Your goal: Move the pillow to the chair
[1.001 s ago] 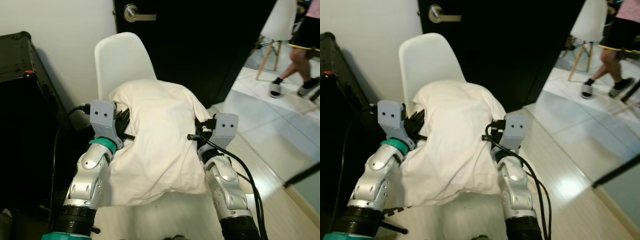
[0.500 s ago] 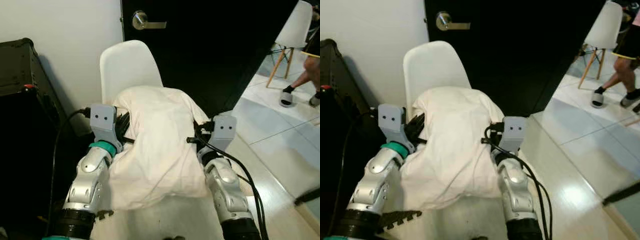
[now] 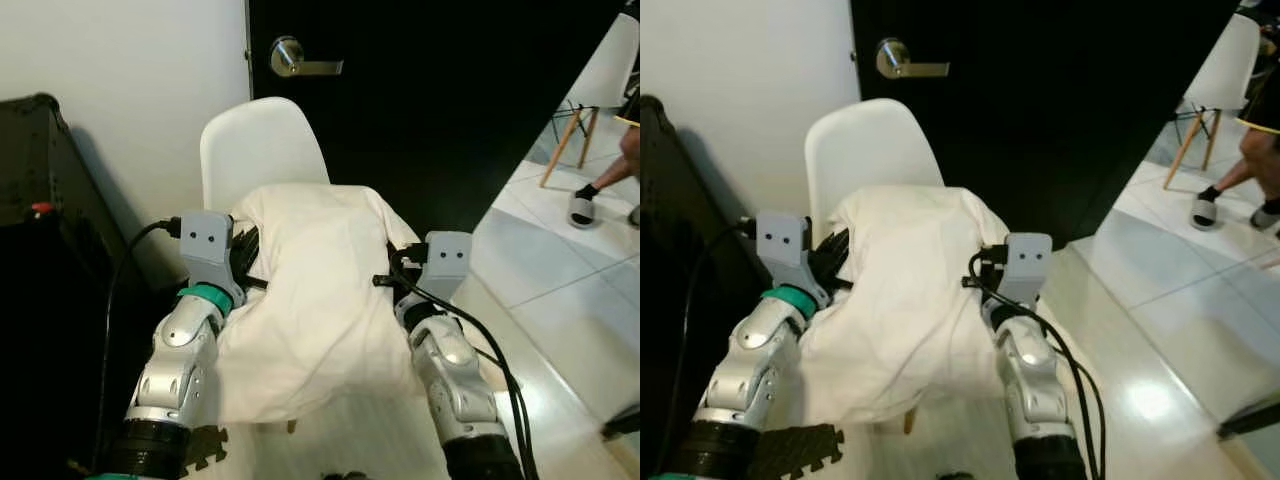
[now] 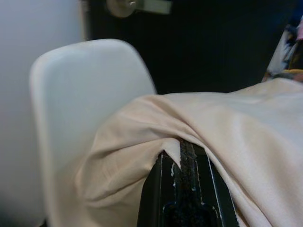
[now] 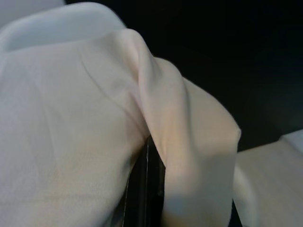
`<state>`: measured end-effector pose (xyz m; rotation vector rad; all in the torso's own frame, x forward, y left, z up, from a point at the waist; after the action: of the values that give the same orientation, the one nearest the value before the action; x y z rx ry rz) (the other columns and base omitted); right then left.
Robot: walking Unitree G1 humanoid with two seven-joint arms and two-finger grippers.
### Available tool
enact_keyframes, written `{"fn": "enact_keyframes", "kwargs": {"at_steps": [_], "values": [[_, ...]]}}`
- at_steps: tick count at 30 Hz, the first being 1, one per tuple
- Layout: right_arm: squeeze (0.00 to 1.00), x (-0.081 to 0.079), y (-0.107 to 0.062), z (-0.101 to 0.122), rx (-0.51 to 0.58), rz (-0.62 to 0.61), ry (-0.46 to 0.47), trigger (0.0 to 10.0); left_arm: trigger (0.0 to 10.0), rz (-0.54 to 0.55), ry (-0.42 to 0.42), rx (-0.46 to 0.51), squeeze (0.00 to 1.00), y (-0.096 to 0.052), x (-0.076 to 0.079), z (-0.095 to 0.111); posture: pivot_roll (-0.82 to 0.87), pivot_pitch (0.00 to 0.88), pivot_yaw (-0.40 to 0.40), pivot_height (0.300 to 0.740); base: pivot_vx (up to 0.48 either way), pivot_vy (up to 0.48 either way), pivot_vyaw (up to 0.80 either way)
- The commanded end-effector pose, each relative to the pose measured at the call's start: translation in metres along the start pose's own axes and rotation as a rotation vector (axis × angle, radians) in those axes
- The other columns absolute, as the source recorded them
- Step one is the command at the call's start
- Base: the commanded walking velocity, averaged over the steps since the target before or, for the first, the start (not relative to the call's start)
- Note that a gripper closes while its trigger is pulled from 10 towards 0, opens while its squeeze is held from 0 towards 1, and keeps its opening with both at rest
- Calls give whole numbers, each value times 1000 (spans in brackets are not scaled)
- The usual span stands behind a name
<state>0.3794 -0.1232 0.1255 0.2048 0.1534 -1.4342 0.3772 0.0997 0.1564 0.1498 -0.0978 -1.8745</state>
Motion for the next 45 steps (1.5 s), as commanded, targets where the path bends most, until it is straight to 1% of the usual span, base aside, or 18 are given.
{"fn": "enact_keyframes", "kwargs": {"at_steps": [1, 5, 7, 12, 13, 17, 27, 45], "values": [[0, -25, 3, 5, 20, 87, 9, 10000, 10000, -57, 11, 62, 0, 4, 14, 17, 55, 0, 20, 740, 0, 0, 0], [0, -25, 3, 4, 15, 87, 19, 10000, 10000, -55, 20, 41, 0, 3, 14, 13, 56, 0, 18, 740, 0, 0, 0], [0, -25, 3, 3, 9, 89, 24, 10000, 10000, -52, 38, 27, 0, 3, 14, 10, 57, 0, 17, 740, 0, 0, 0], [0, -29, 3, 2, 5, 107, 9, 10000, 10000, -47, 41, 31, 0, 2, 12, 10, 59, 0, 17, 740, 0, 0, 0], [0, -32, 2, 2, 4, 122, -9, 10000, 10000, -42, 39, 33, 0, 3, 11, 11, 60, 0, 17, 740, 0, 0, 800], [0, -34, 2, 0, 0, 126, -19, 10000, 10000, -38, 39, 32, 0, 2, 10, 11, 65, 0, 17, 740, 0, 0, 800], [0, -33, 2, -1, -3, 120, -9, 10000, 10000, -39, 46, 27, 0, 2, 9, 11, 69, 0, 19, 740, 0, 0, 800], [0, -30, 0, -3, -4, 98, 3, 10000, 10000, -73, 60, 1, 0, 1, 14, 7, 71, 1, 29, 740, 0, 0, 800]]}}
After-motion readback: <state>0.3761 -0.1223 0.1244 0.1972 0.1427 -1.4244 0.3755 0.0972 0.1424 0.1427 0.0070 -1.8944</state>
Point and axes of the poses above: a point about 5 cm out from each wrist's last joint towards the gripper, its own y axis pointing out of the wrist towards the gripper, its own z axis along the axis of the wrist's last joint, x = y × z, the point moved 6 cm from there along y, pointing out of the wrist towards the gripper, and after that the axes turned 6 degrees about y, right-handed, at the moved point
